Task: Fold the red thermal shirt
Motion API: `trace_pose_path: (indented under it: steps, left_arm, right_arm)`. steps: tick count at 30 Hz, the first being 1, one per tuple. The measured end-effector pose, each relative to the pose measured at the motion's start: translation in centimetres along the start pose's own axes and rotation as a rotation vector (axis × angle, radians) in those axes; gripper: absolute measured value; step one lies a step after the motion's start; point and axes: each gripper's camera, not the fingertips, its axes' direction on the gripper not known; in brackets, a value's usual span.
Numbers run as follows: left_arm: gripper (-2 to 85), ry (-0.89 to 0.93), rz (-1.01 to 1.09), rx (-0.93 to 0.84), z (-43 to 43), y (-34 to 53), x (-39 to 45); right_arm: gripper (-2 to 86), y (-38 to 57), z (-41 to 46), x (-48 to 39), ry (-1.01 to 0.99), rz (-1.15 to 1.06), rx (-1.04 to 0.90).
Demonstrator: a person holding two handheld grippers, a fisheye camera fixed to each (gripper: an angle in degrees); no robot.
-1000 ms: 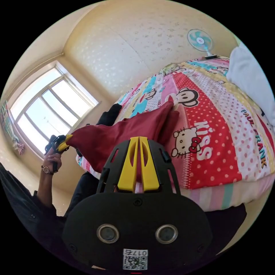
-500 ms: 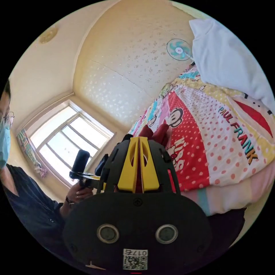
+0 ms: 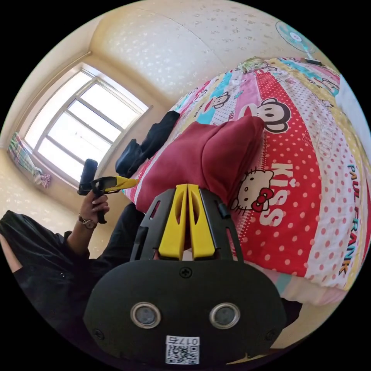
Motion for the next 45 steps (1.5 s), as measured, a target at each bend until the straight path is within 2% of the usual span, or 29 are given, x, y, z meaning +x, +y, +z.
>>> trace_pose_path:
  steps: [3,4,5,7,8,10,14,19,22,25,27,31,32,33,34,38,40,43,45]
  left_arm:
    - [14.5,0.087,-0.060,-0.235,5.3,-0.3,-2.1]
    - [13.9,0.161,-0.069,-0.315,7.1,0.0,-2.7]
    - [13.5,0.207,-0.068,-0.337,7.7,0.1,-2.9]
    - [9.2,0.361,-0.050,-0.286,7.5,0.9,-3.5]
    - [7.8,0.378,-0.040,-0.270,7.1,0.9,-3.5]
    - [5.3,0.358,-0.015,-0.213,5.1,0.7,-3.7]
    - [6.8,0.261,0.022,-0.199,3.5,-0.1,-3.4]
    - [12.9,0.351,0.030,-0.214,3.4,-0.7,-1.6]
    - [13.4,0.305,0.040,-0.195,2.2,-1.0,-0.7]
    - [13.5,0.314,0.055,-0.132,0.6,-1.3,-0.6]
    - [13.6,0.241,0.036,-0.088,0.0,-1.7,-1.0]
    - [19.0,0.151,-0.079,0.009,1.0,-2.5,-2.8]
    - [20.1,0.158,-0.079,0.006,1.4,-2.6,-2.9]
    - [20.5,0.171,-0.079,-0.024,2.5,-3.0,-3.0]
    - [20.6,0.184,-0.096,-0.067,3.8,-3.2,-3.3]
    - [19.0,0.222,-0.136,-0.073,5.7,-3.4,-4.2]
    - [16.4,0.279,-0.128,-0.063,5.9,-3.8,-4.7]
    - [12.5,0.413,-0.147,-0.109,7.3,-4.5,-5.3]
    - [12.5,0.426,-0.153,-0.140,8.2,-4.8,-5.2]
  right_arm:
    - [0.7,0.6,-0.9,0.5,-0.145,-0.019,0.056]
    - [0.9,1.0,-1.7,1.2,-0.261,0.014,0.097]
    - [1.2,1.4,-2.6,2.0,-0.391,0.045,0.142]
    - [1.8,2.1,-3.7,2.5,-0.506,0.070,0.146]
    - [2.3,2.3,-4.4,2.3,-0.489,0.056,0.105]
    - [3.7,2.7,-5.2,1.5,-0.365,0.052,0.032]
    - [13.6,3.6,-5.4,-0.1,-0.111,0.072,-0.022]
    - [11.6,3.0,-4.0,-1.5,-0.230,-0.011,-0.011]
    - [7.2,2.5,-1.9,-1.7,-0.114,0.028,-0.138]
    - [7.1,2.0,-0.1,-1.8,-0.158,0.020,-0.188]
    - [5.4,2.1,0.6,-1.4,-0.057,0.057,-0.223]
    - [1.6,3.2,1.0,2.0,0.504,0.331,-0.384]
    - [1.3,3.6,1.0,2.6,0.562,0.358,-0.409]
    - [1.3,3.7,0.7,2.7,0.542,0.355,-0.399]
    - [1.2,3.9,0.0,2.4,0.424,0.327,-0.338]
    - [2.5,3.9,-2.5,1.2,-0.162,0.122,-0.102]
    - [3.9,3.7,-3.1,0.8,-0.225,0.072,-0.079]
    - [9.4,3.3,-3.1,0.2,-0.112,0.054,-0.095]
    - [13.5,2.9,-2.5,0.0,-0.036,0.060,-0.128]
